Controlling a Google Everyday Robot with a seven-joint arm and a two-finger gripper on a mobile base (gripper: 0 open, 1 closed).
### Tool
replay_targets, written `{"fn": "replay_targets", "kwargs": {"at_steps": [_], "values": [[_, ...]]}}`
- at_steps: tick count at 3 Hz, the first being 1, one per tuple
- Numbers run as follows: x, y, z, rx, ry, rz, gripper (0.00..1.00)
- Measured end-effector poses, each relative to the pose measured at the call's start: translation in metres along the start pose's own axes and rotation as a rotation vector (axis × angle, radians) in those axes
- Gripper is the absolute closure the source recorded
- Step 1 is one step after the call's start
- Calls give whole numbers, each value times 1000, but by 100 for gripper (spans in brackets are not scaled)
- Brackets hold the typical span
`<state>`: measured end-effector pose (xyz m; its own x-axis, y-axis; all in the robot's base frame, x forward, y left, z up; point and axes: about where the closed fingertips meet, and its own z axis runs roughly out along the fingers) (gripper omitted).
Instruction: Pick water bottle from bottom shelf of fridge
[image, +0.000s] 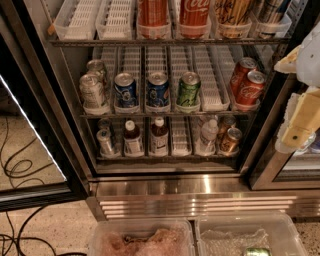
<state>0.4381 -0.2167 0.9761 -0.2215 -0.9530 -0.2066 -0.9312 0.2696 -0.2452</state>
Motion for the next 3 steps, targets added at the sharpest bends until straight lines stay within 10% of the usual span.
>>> {"fn": "replay_targets", "kwargs": {"at_steps": [3], "values": [[10,32,-5,116,-128,16,0]]}}
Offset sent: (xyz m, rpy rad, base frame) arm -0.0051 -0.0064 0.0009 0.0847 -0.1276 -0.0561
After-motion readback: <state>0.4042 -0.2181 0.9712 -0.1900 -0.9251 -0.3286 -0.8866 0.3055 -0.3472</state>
